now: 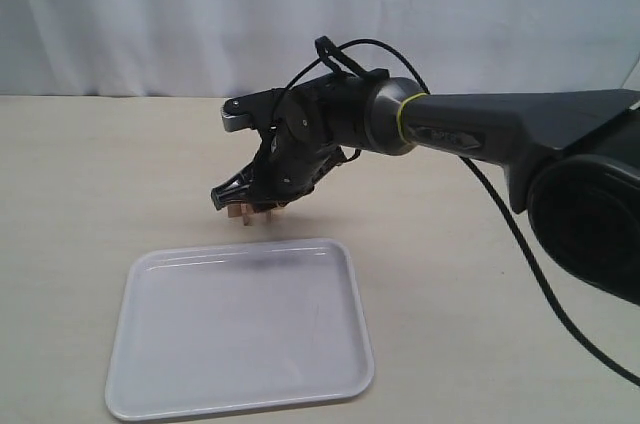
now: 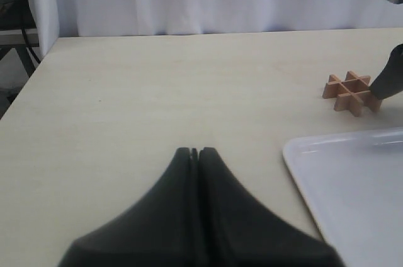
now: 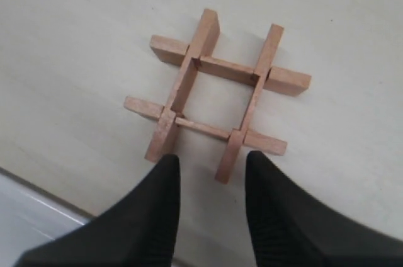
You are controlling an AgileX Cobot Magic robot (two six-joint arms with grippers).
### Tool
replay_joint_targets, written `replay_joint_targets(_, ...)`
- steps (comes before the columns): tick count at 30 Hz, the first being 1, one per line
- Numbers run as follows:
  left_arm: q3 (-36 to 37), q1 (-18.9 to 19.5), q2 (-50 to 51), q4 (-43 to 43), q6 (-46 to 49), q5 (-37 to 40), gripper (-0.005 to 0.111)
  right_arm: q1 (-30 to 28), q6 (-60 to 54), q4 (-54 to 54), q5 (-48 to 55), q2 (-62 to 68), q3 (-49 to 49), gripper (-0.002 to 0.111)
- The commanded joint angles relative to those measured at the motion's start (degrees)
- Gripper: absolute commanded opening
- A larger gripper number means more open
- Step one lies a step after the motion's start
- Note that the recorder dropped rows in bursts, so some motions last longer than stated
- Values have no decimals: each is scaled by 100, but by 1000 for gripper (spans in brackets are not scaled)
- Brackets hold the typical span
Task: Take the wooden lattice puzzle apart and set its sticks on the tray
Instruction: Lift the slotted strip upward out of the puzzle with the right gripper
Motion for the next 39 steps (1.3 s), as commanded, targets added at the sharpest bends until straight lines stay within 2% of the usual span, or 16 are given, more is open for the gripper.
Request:
replay_joint_targets(1,13,5,-6,17,4,-53,0,7,20,-15,-119,109,-21,34)
replay_joint_targets(17,13,5,-6,17,4,-53,0,7,20,-51,-364,346,-21,33)
replay_joint_targets(19,13,5,-6,17,4,-53,0,7,20,-51,-364,345,-21,31)
replay_joint_targets(26,13,5,-6,17,4,-53,0,7,20,-51,-372,345,-21,5)
replay_joint_targets(39,13,5,-6,17,4,-53,0,7,20,-188,-372,229,-21,4)
